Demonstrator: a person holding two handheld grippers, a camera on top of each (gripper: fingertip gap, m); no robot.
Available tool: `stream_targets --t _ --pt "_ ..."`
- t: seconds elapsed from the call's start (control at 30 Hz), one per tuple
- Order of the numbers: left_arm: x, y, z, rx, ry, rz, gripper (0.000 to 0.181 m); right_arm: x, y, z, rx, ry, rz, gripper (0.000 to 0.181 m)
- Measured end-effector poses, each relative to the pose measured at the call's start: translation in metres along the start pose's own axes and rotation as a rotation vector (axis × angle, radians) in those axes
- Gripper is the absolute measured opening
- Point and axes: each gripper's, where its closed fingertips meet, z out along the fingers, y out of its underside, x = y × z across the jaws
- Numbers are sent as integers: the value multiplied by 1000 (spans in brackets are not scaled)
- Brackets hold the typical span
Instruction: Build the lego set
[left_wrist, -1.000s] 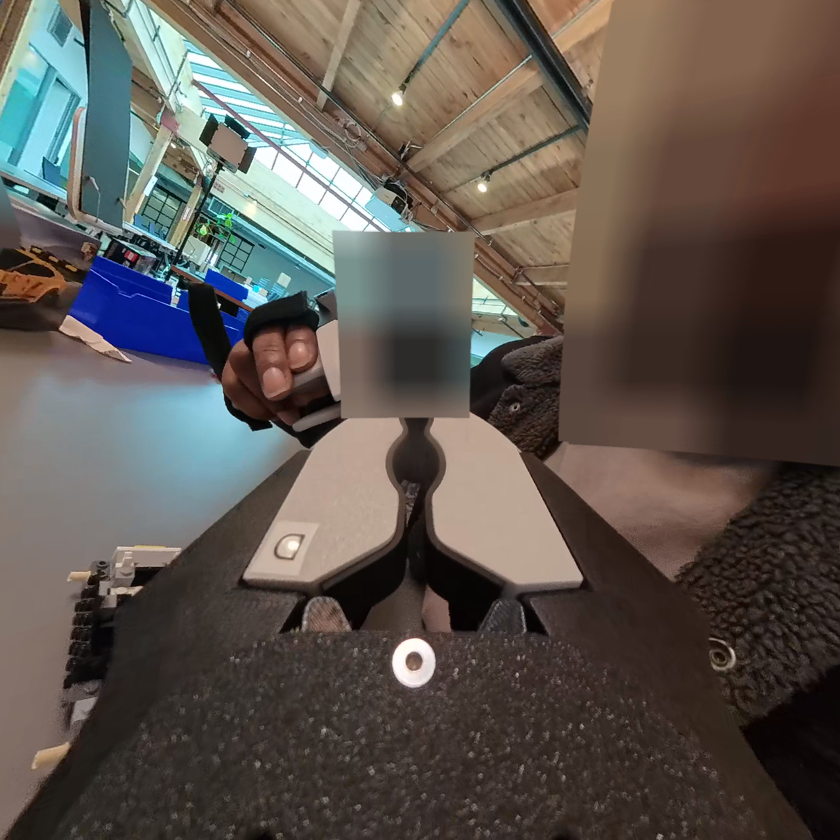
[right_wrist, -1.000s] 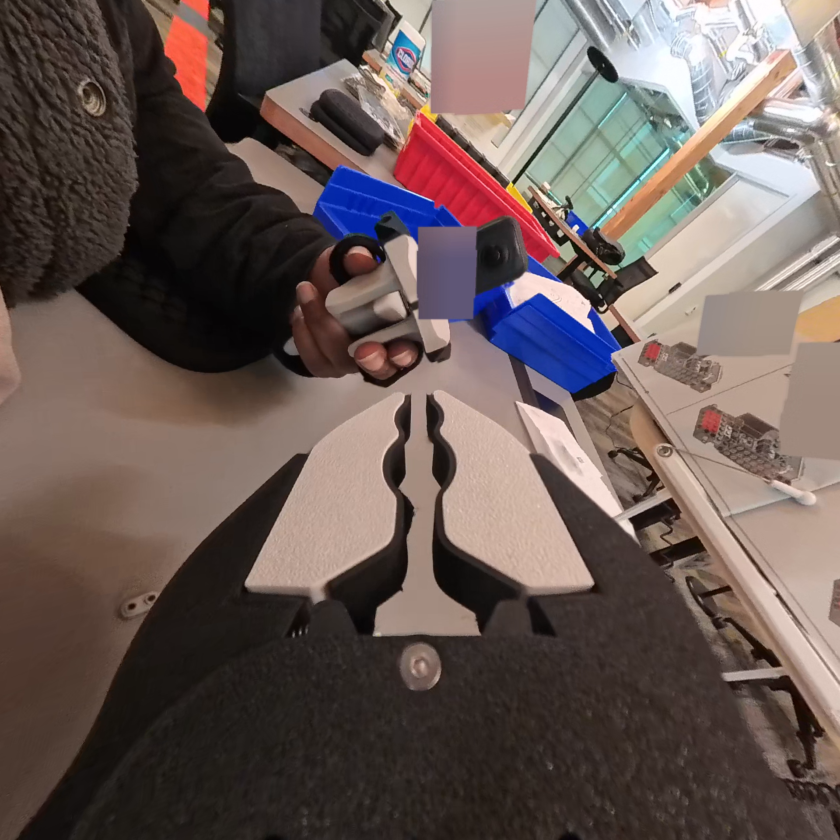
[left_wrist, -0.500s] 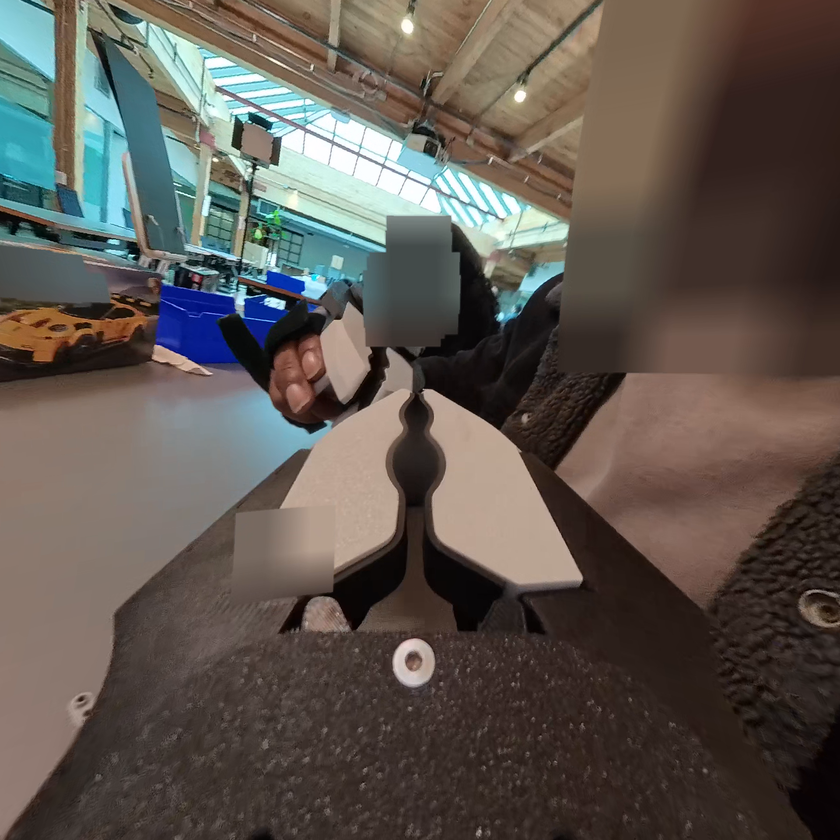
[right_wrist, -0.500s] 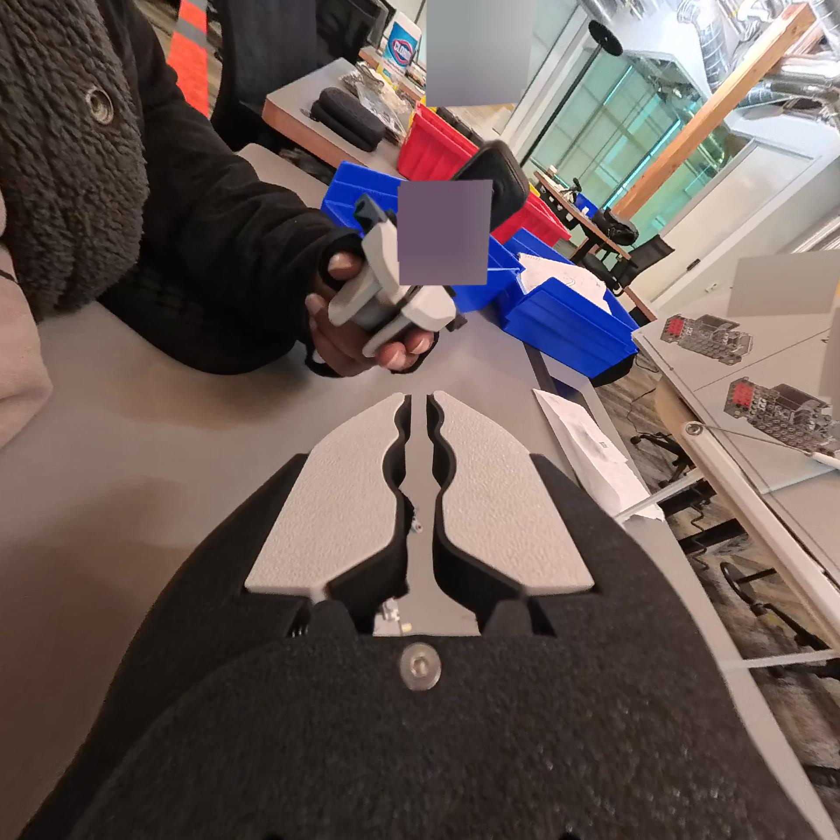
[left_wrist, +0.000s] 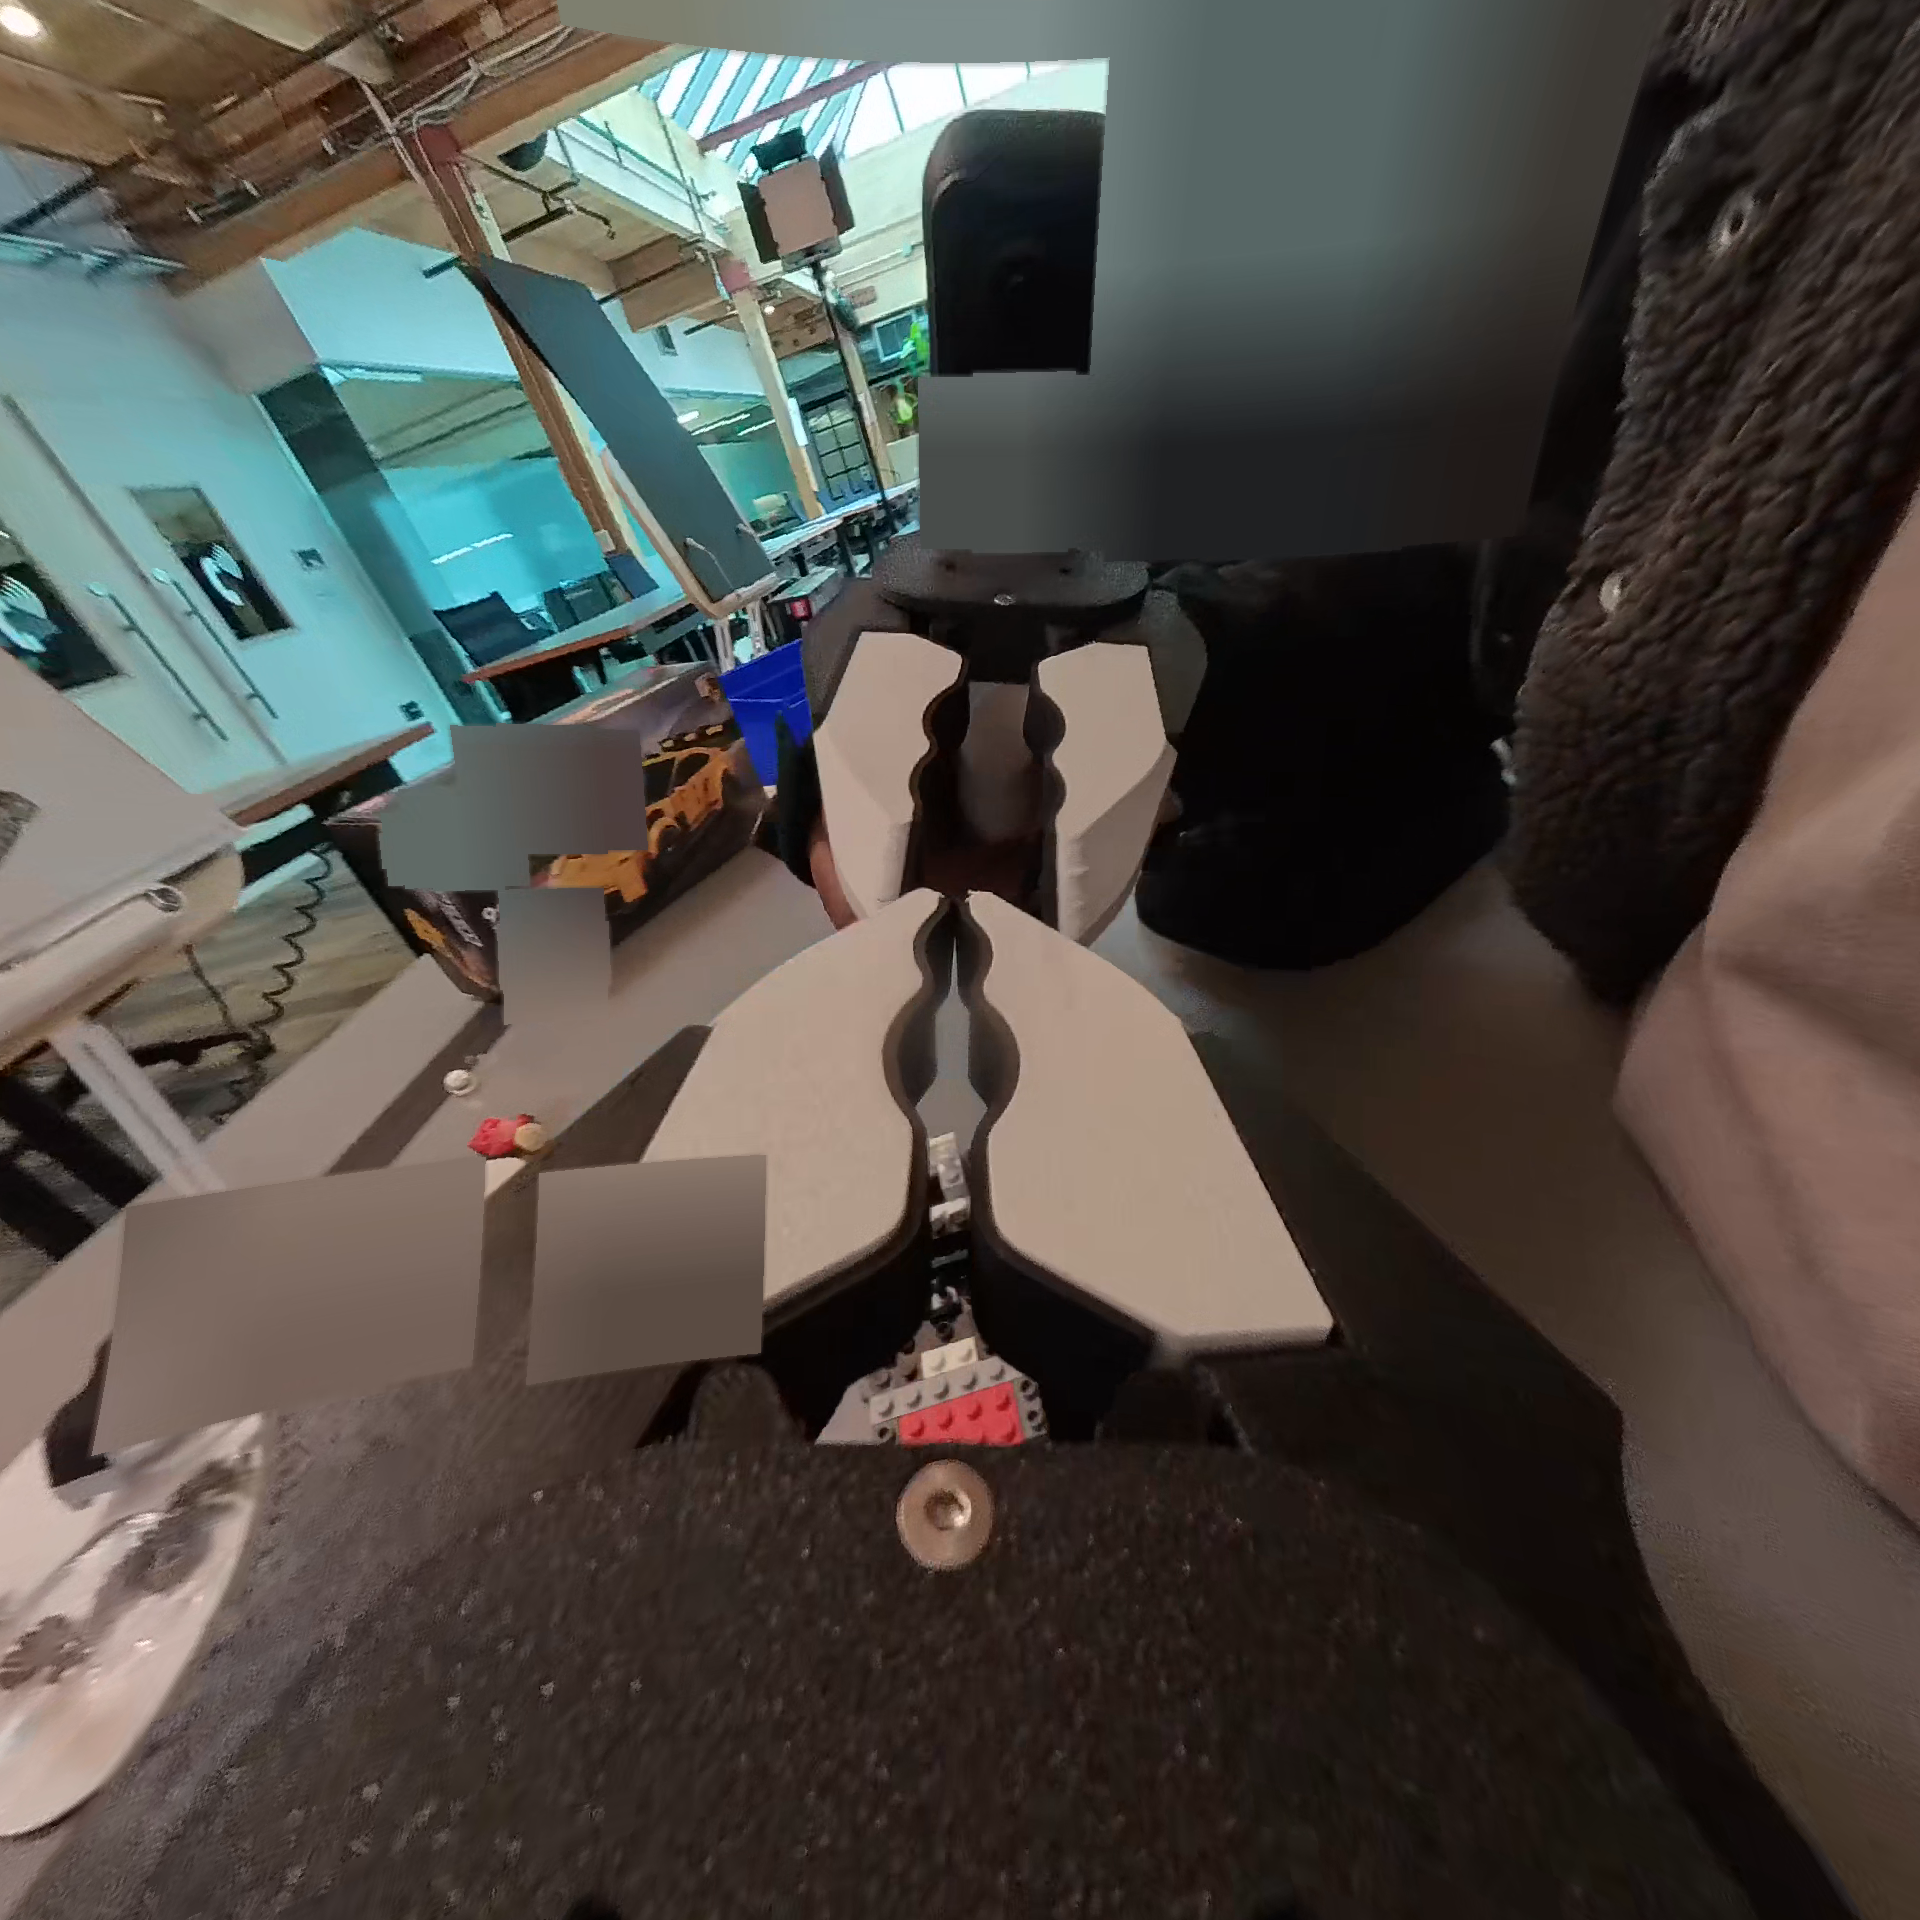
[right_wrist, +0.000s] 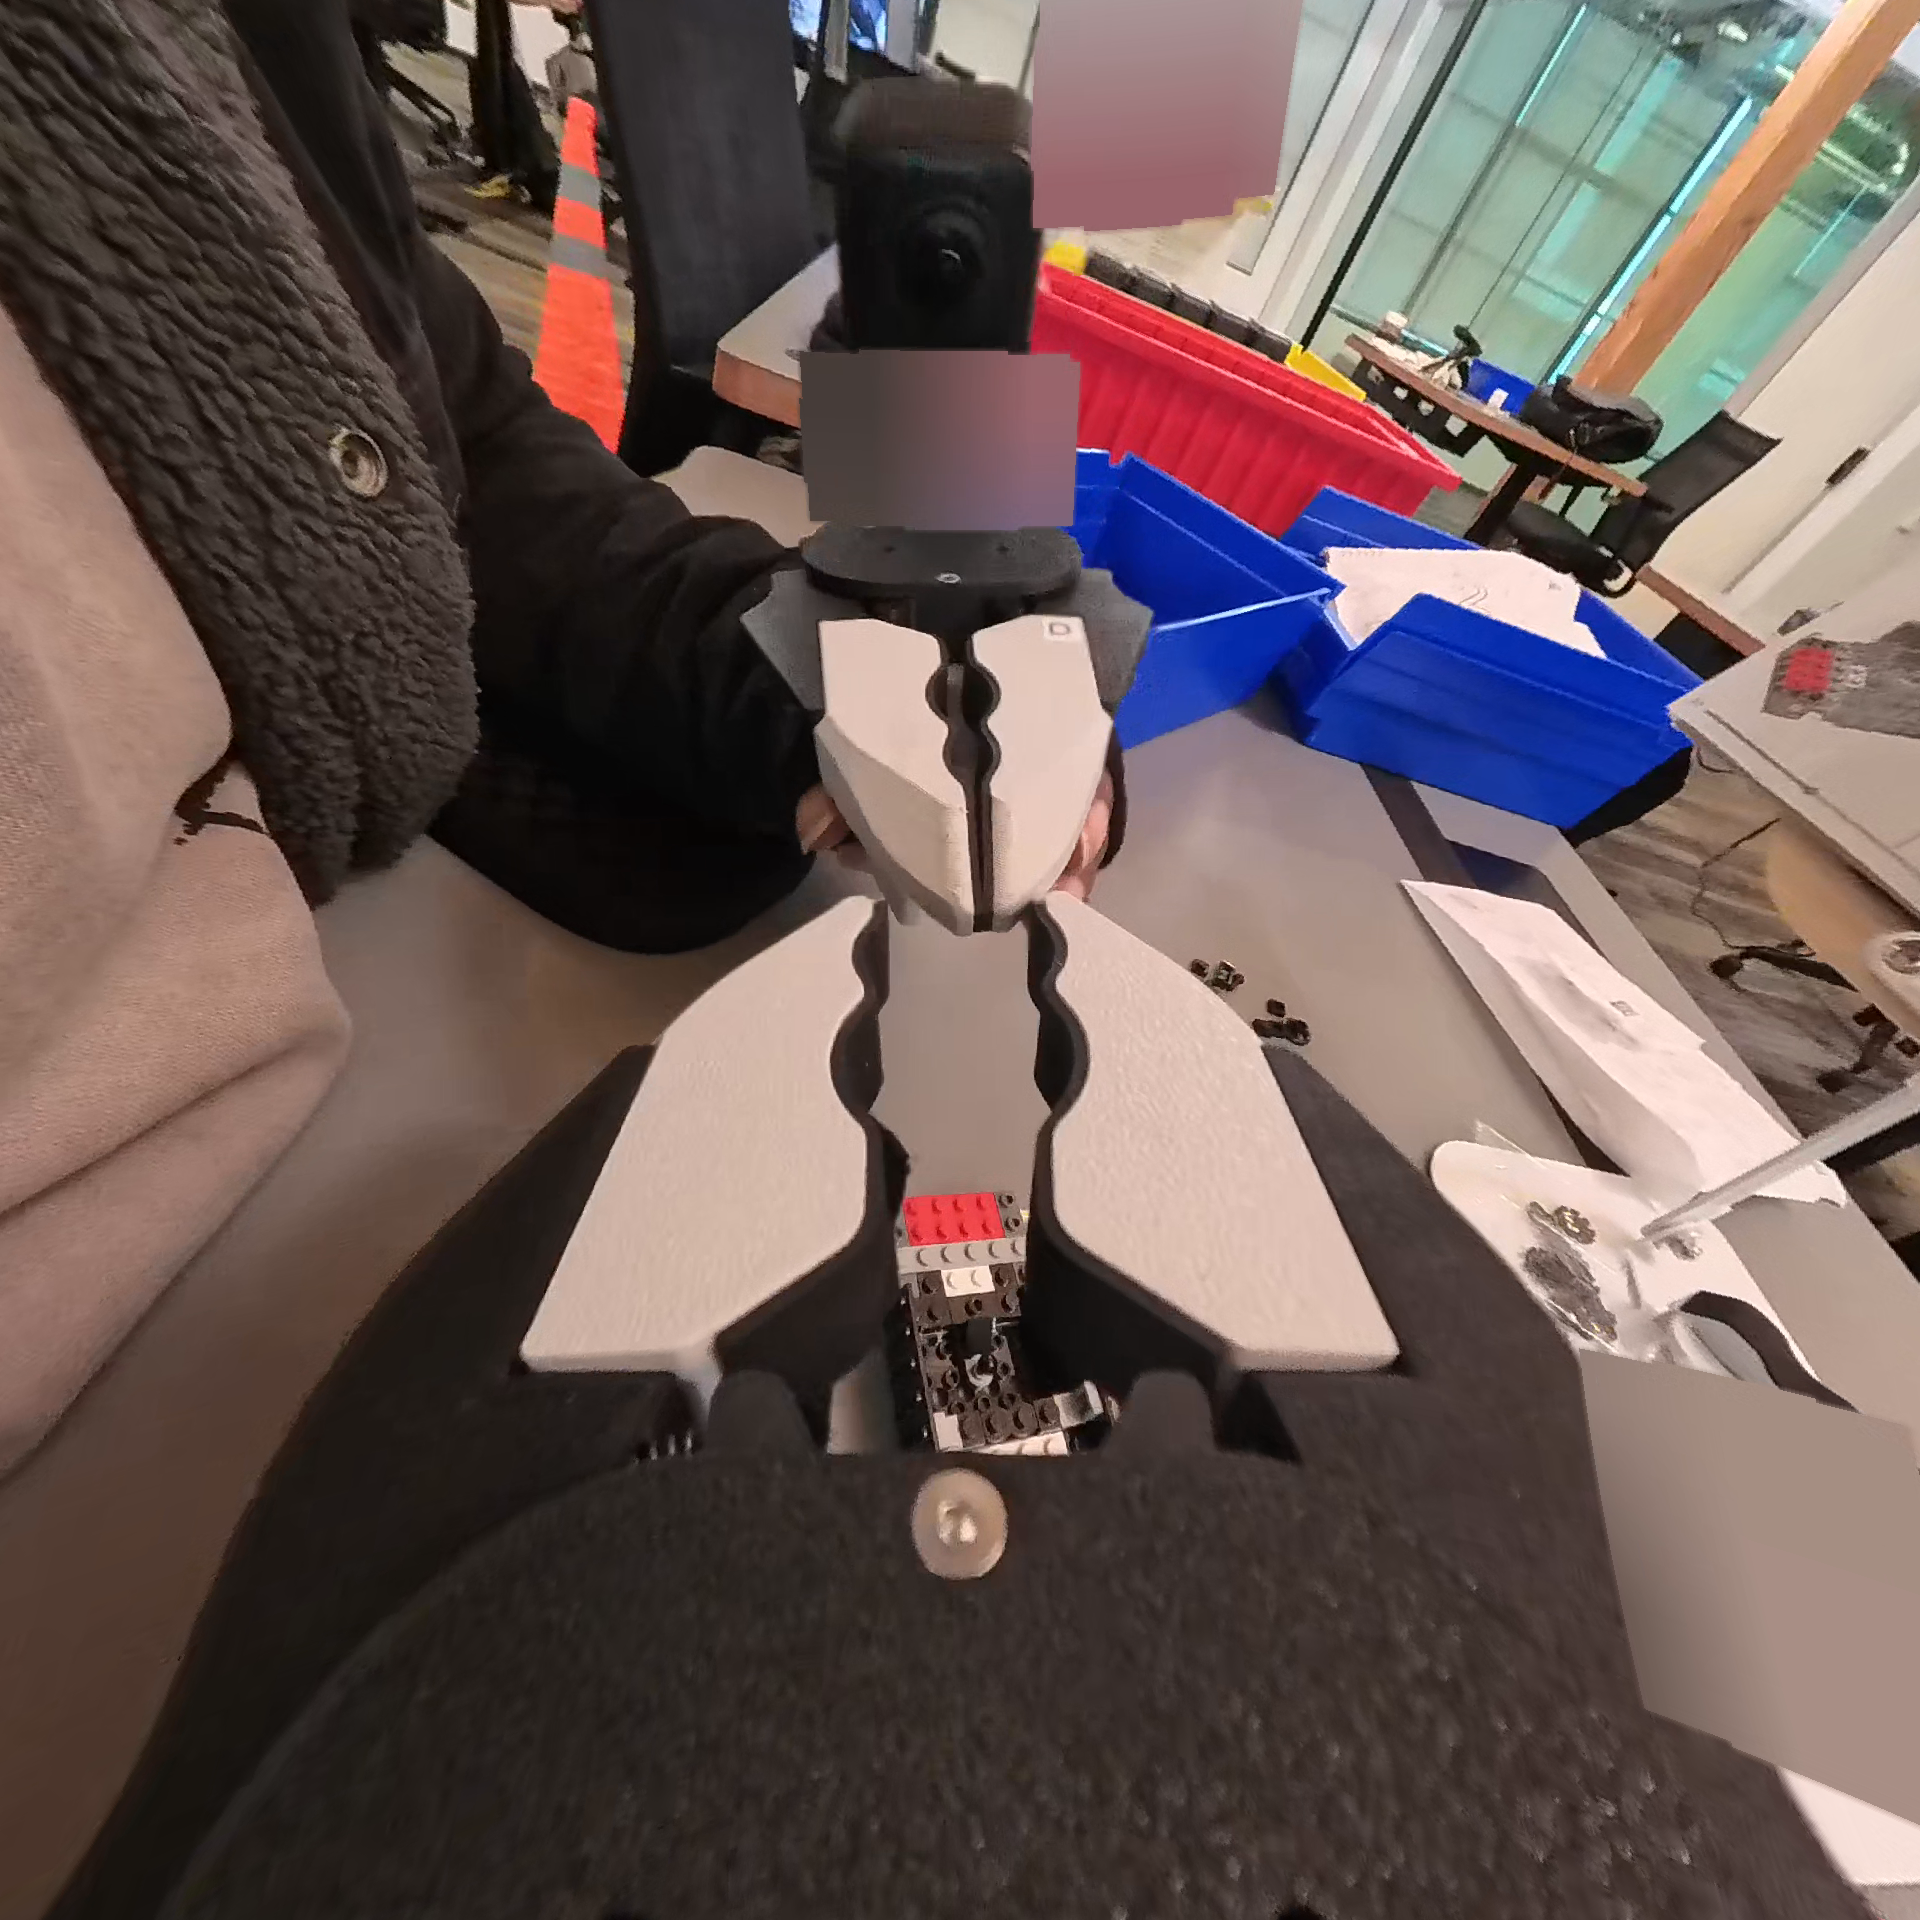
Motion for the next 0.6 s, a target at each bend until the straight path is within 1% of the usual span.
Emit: stream_targets --t 0.07,0.23,0.43,0.47,0.53,0.6 --pt "0 1 1 -19 -19 45 1 2 0 -1 5 13 4 22" --pt "1 3 3 -68 -52 115 0 2 2 -2 3 24 -1 22" --pt "4 12 8 -161 -54 83 0 -1 12 -6 -19 34 9 21" --pt "4 12 8 -159 -60 92 0 0 13 -8 -32 46 1 17" --pt "1 15 5 -174 -70 99 0 3 24 -17 -98 58 -13 17" --pt "-4 18 1 -194 -84 107 0 -6 45 -28 -206 -2 20 18"
